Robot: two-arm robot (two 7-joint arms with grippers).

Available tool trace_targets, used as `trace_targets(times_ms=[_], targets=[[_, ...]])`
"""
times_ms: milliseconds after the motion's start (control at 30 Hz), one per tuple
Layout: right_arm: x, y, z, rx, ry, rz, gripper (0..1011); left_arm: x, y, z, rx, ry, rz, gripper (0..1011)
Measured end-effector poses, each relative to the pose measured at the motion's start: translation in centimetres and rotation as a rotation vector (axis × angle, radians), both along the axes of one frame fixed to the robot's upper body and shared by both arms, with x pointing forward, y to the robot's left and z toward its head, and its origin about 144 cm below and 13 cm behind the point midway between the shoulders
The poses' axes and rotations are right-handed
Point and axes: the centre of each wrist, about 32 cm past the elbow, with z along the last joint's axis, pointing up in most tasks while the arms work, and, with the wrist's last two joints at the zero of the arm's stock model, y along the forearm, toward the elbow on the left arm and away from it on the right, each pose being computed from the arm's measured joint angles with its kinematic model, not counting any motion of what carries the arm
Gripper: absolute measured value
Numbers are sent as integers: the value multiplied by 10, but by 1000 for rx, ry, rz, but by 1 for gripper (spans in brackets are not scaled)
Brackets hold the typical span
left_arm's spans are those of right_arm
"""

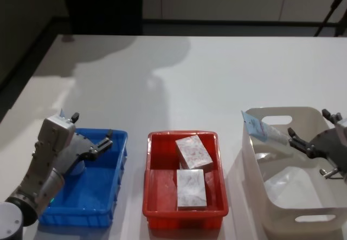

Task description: Bimanual collaborative sorting of washing and personal care products

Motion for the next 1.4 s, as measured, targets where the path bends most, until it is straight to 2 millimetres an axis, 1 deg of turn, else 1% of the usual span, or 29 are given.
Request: trace_targets(times_ms=[767,1400], targets=[[2,2,-1,14,-10,30,1001,0,0,0,0,1,0,1001],[0,15,2,56,-4,96,1001,0,0,0,0,1,0,1001]])
